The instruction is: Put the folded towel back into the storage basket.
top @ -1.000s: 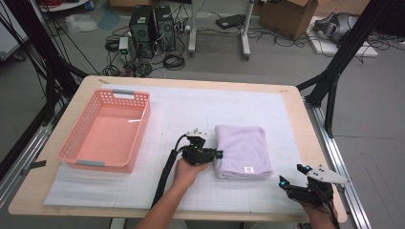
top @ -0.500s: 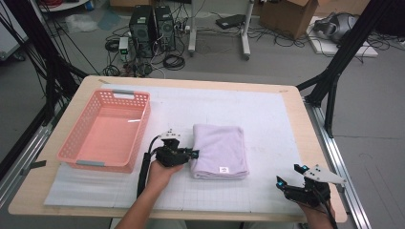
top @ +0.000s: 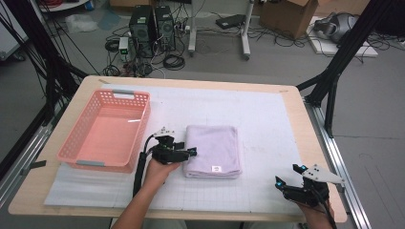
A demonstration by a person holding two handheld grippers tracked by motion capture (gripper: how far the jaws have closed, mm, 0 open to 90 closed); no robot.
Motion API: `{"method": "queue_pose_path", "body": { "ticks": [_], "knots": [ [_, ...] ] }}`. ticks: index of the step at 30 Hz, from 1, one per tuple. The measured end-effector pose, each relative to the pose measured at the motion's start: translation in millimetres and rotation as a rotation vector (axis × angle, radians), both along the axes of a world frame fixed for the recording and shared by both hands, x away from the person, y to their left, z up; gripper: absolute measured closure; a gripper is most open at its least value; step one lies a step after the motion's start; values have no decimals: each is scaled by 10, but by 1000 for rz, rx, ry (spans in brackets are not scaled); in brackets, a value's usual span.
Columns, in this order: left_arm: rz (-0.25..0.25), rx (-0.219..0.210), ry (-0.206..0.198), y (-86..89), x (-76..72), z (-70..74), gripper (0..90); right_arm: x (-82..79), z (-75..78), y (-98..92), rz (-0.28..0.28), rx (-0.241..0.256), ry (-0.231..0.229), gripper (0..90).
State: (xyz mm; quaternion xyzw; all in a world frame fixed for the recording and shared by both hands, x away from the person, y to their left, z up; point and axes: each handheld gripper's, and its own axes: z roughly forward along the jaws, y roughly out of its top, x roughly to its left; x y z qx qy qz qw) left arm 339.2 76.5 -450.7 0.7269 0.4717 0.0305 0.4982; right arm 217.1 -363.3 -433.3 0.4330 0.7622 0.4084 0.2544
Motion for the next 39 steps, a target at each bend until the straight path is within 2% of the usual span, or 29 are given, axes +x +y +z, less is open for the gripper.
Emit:
{"method": "queue_pose_path", "body": {
  "ticks": [5,8,12,17,19,21,24,31,37,39],
  "knots": [
    [-4,-8,36,-95,63,-34,301,4,-3,-5,4,1,-2,187],
    [-15,1,37,-168,82,-26,300,3,-4,-9,1,5,2,187],
    [-24,-11,37,-200,83,-35,309,4,-2,-14,1,5,1,187],
    [-66,-20,22,-218,71,-37,412,7,-5,-6,4,5,4,188],
    [-74,-14,12,-234,65,-40,485,11,-5,3,5,3,4,187],
    [-96,-15,-8,-241,53,-37,588,15,-5,10,8,4,3,187],
    [-118,-19,-33,-230,31,-31,662,12,0,17,10,7,2,187],
    [-143,-35,-123,-197,-23,5,688,6,3,-6,5,8,-2,187],
    [-182,-40,-238,-188,-86,81,694,5,6,-3,6,8,-1,187],
    [-194,-47,-263,-182,-102,101,694,6,5,-4,9,6,-1,187]
  ]
}}
